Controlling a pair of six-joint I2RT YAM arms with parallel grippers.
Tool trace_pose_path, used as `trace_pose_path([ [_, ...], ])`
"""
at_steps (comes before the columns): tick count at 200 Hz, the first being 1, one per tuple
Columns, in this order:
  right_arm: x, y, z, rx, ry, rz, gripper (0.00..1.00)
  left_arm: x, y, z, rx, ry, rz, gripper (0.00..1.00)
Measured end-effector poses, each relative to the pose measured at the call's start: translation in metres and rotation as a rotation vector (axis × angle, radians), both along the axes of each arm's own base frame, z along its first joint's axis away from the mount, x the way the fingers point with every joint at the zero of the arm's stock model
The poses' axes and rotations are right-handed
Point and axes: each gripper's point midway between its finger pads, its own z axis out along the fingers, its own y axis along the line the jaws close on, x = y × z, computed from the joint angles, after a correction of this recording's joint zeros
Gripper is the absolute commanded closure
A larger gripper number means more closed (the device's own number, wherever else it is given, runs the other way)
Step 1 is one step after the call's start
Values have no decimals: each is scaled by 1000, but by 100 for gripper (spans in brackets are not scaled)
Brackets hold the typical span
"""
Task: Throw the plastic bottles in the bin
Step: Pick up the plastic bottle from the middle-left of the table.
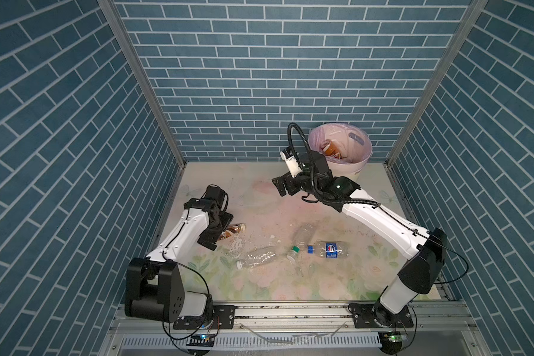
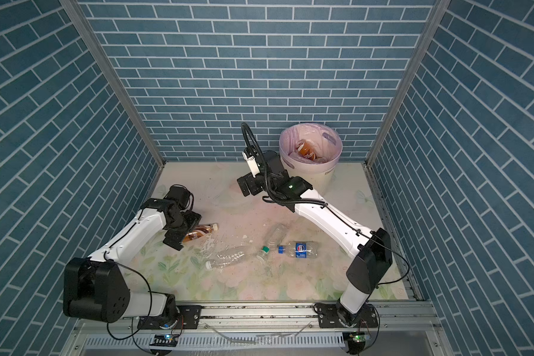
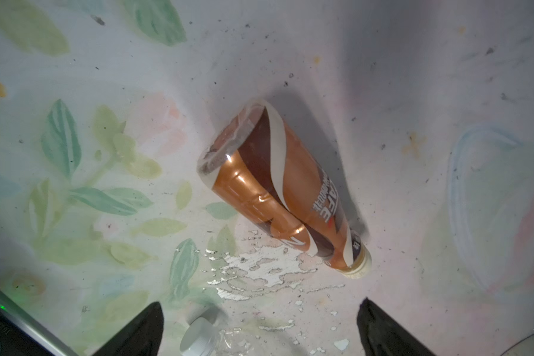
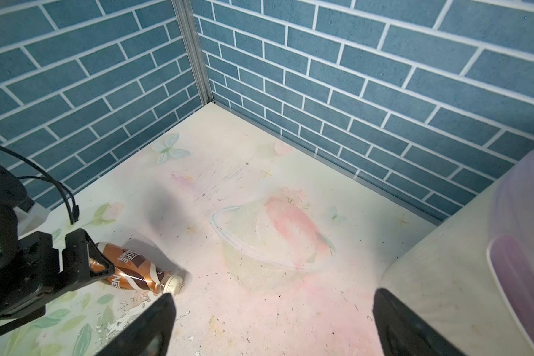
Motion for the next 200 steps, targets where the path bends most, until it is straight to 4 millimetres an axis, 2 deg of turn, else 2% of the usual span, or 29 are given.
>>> trace_pose_path([
  [40,0,0,-4,-5,4,-1,1,17,14,-5,-9,-62,85,1],
  [92,0,-1,-10,-14,10,-4,1,29,11,-34,-33,9,96,1],
  [127,1,-1,-12,-14,9,-4,1,39,12,-39,-31,24,100,2],
  [151,0,-1,-20,-24,18,-5,1,46,15,-42,-30,23,108,7],
  [183,0,-2,-27,-34,26,-7,1,48,22,-57,-31,58,115,13],
  [200,0,-2,-27,-34,25,-7,1,50,22,-62,-37,59,110,20],
])
